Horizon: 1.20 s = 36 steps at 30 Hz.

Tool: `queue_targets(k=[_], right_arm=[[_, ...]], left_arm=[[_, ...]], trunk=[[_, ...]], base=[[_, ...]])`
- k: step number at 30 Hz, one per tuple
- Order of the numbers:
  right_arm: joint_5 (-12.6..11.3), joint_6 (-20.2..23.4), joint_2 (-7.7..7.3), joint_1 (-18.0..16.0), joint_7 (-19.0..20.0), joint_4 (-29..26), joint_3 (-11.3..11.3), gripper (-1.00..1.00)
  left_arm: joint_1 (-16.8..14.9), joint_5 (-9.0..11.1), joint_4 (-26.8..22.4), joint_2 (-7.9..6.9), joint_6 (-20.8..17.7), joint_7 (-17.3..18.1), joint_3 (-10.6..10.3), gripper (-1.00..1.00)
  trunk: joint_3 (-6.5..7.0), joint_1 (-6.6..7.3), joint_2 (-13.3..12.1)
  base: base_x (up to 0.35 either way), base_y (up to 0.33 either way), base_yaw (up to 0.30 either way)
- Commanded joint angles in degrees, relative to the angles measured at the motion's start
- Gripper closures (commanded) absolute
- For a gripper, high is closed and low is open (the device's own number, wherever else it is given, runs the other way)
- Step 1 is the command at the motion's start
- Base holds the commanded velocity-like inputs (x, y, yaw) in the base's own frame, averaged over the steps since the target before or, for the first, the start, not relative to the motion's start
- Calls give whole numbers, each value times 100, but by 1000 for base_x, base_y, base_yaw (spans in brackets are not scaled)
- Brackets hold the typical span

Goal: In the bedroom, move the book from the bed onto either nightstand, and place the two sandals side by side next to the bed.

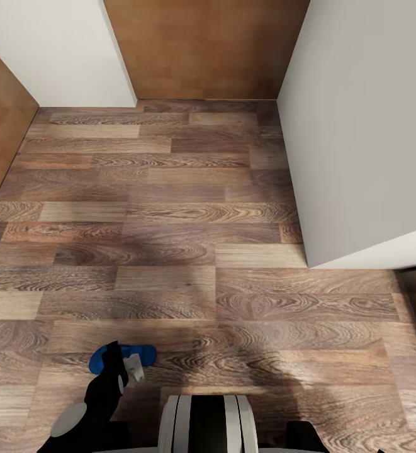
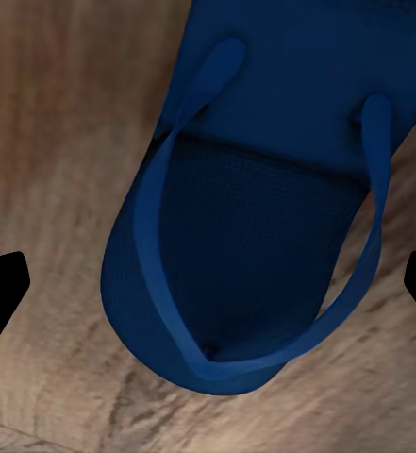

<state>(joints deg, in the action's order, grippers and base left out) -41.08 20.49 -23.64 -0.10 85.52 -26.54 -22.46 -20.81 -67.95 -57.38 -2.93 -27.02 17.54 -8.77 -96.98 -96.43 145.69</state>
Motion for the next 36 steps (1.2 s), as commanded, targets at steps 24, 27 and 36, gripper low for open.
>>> queue_targets(k=[24,27,36], right_arm=[[-7,60,0,-3,17,0,-4,-100],[-6,60,0,-2,17,0,-4,-100],[-6,60,0,-2,17,0,-4,-100]], left_arm=[[-2,-48,-10,-6,-23,48,-19,-100],[-2,-50,-10,-6,-23,48,-19,-100],[-2,-51,-10,-6,-23,48,-19,-100]], trunk=[[-158,-17,11],[-158,-17,11],[-158,-17,11]], base=[[0,0,0],[0,0,0],[0,0,0]])
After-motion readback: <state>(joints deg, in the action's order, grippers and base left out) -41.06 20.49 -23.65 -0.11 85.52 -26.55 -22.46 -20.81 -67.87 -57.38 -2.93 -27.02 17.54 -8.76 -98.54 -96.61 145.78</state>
